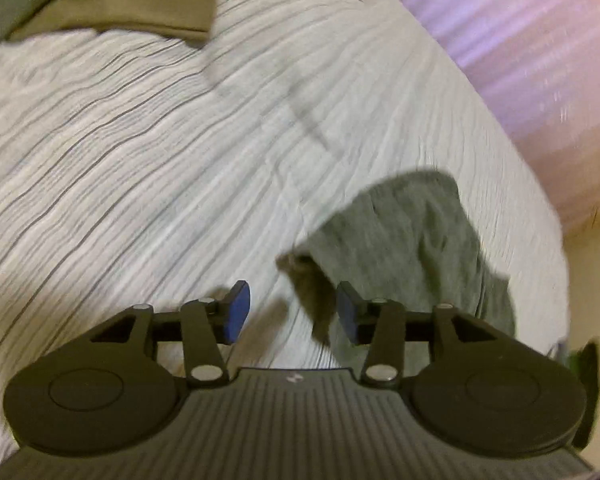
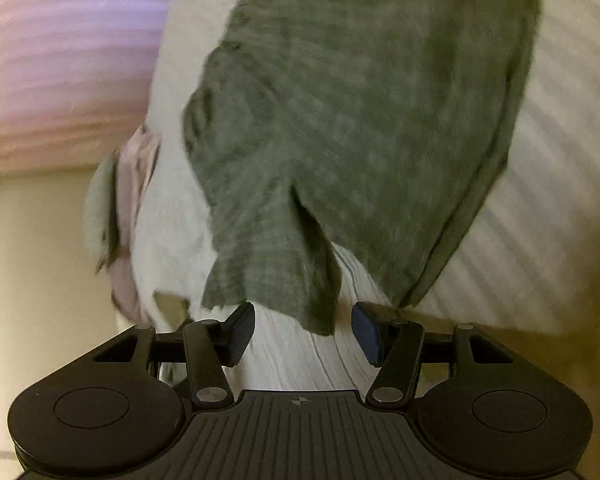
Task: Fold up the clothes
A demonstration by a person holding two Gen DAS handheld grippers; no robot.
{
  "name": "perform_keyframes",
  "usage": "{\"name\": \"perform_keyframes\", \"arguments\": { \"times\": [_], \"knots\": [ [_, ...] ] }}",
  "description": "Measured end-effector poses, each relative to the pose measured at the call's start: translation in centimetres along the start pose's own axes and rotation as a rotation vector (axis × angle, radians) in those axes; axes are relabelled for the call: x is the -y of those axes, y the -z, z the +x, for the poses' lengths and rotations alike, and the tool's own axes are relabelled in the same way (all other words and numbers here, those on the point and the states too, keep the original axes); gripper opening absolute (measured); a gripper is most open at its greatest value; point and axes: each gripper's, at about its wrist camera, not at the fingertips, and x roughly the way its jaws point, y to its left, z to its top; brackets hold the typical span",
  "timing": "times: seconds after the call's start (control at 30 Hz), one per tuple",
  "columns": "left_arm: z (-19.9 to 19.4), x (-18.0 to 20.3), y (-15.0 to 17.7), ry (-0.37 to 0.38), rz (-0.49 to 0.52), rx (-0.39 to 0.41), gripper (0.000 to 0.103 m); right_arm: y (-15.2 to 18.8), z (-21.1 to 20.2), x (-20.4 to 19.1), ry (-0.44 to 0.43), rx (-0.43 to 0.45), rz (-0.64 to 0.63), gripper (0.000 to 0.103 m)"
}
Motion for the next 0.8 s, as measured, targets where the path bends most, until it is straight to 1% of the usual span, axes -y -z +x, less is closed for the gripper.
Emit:
{"name": "perform_keyframes", "arguments": {
  "times": [0.07, 0.13, 0.2, 0.23, 0.27, 0.3, 0.33, 0.37, 0.4, 0.47, 0.5, 0.57, 0.6, 0.63, 0.7, 0.77, 0.8],
  "knots": [
    [0.7, -0.7, -1.0, 0.038, -0.056, -0.003, 0.046, 0.0, 0.9, 0.3, -0.009, 0.046, 0.035, 0.058],
    [2.3, -1.1, -1.4, 0.061, -0.088, -0.02, 0.047, -0.2, 1.7, 0.5, -0.01, 0.062, 0.056, 0.058],
    [3.6, -1.2, -1.7, 0.083, -0.106, -0.047, 0.038, -0.2, 2.5, 0.5, -0.008, 0.058, 0.066, 0.058],
    [3.9, -1.2, -1.8, 0.095, -0.094, -0.057, 0.019, -0.1, 3.0, 0.3, -0.009, 0.04, 0.058, 0.051],
    [4.1, -1.1, -1.8, 0.108, -0.076, -0.066, 0.002, 0.1, 3.4, 0.1, -0.009, 0.021, 0.051, 0.026],
    [4.4, -1.0, -1.9, 0.12, -0.058, -0.076, 0.001, 0.3, 3.5, 0.1, -0.009, 0.003, 0.049, 0.01],
    [3.6, -0.4, -1.9, 0.136, 0.004, -0.045, 0.001, 0.6, 3.3, 0.2, -0.01, -0.014, 0.052, 0.009],
    [2.4, 0.3, -2.1, 0.153, 0.079, -0.001, 0.0, 0.8, 3.0, 0.2, -0.023, -0.025, 0.062, 0.005],
    [1.3, 1.0, -2.2, 0.169, 0.154, 0.042, 0.0, 1.0, 2.8, 0.1, -0.05, -0.031, 0.08, 0.005],
    [-1.0, 2.3, -1.9, 0.171, 0.334, 0.118, 0.001, 1.2, 2.4, 0.1, -0.096, -0.048, 0.12, 0.005],
    [-1.8, 2.8, -1.5, 0.151, 0.428, 0.137, 0.001, 1.4, 2.2, 0.2, -0.106, -0.059, 0.137, 0.005],
    [-1.4, 2.7, -0.5, 0.055, 0.57, 0.118, 0.001, 1.5, 2.2, 0.7, -0.085, -0.083, 0.163, 0.005],
    [-0.5, 2.1, -0.1, 0.002, 0.603, 0.094, 0.002, 1.3, 2.7, 1.1, -0.056, -0.093, 0.173, 0.005],
    [0.6, 1.4, 0.4, -0.052, 0.624, 0.066, 0.004, 1.2, 3.2, 1.5, -0.026, -0.103, 0.183, 0.005],
    [2.0, -0.1, 1.0, -0.111, 0.619, 0.028, 0.006, 1.0, 4.3, 1.7, 0.022, -0.109, 0.173, 0.005],
    [1.8, -0.2, 1.5, -0.133, 0.615, 0.047, 0.008, 1.1, 4.6, 0.9, 0.056, -0.115, 0.116, 0.005],
    [1.5, 0.0, 1.6, -0.145, 0.606, 0.056, 0.009, 1.2, 4.4, 0.1, 0.083, -0.119, 0.058, 0.005]
  ]
}}
